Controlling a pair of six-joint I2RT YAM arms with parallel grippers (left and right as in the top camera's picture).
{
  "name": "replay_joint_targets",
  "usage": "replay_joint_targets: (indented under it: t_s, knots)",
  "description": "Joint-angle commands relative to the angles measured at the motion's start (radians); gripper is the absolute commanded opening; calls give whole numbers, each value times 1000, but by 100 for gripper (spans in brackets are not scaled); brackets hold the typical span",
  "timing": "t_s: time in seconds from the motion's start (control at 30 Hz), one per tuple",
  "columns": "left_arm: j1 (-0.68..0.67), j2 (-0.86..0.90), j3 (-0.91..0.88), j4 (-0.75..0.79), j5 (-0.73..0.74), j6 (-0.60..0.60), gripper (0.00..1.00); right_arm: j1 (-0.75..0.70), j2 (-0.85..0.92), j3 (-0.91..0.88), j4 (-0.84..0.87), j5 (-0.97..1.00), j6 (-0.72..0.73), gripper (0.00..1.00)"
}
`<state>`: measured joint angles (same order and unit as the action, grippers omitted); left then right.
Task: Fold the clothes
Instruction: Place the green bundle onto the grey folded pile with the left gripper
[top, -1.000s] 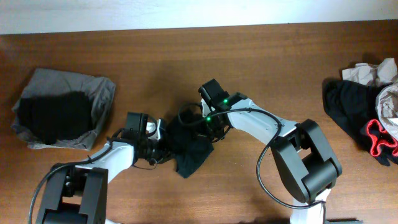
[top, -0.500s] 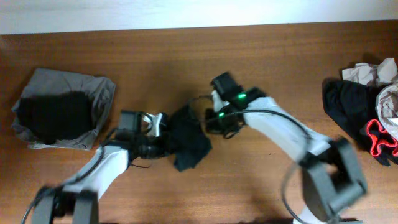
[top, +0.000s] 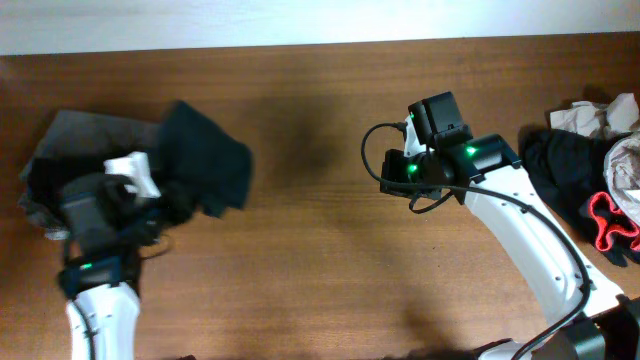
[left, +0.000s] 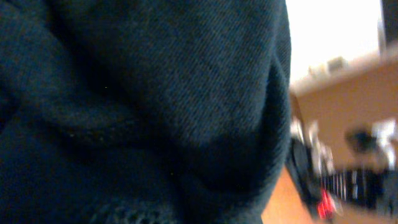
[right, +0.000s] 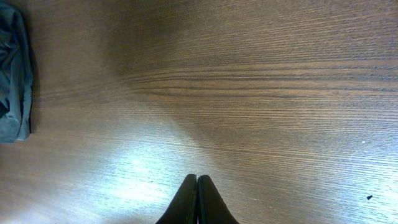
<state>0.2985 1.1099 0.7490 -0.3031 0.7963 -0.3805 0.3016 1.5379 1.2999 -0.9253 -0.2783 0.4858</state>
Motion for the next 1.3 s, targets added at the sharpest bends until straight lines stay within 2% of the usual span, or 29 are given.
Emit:
replay_joint_targets:
  t_s: [0.0,0.3,0.47,0.63,0.83,0.97,1.03,1.07,1.13,1.23,1.27]
  knots:
    - [122,3,79,35,0,-32,0,1,-10,10,-5,21,-19,4]
    - [338,263,259,66,124,-102,0,1,-10,9,-40,22,-49,4]
    - [423,405,280,63,129,-131,0,1,-10,9,-42,22,-60,4]
    - [507,511,280,61,54,-131,0,1,-10,10,-45,22,-60,4]
    - [591,598,279,48,-111,-103,0,1,-10,9,-55,23,-60,4]
    - [599,691,279,47,-109,-70,2,1,-10,9,-55,30,-60,4]
    - [599,739,279,48,-84,-70,11,1,-10,9,-56,30,-60,4]
    - [599,763,279,52,-64,-71,24,1,-10,9,-56,29,-60,4]
    - [599,778,279,63,-39,-71,38,1,-10,9,-60,29,-61,4]
    - [599,772,281,108,18,-70,54,1,-10,9,-72,29,-64,4]
    - [599,769,283,124,55,-70,64,1,-10,9,-74,29,-64,4]
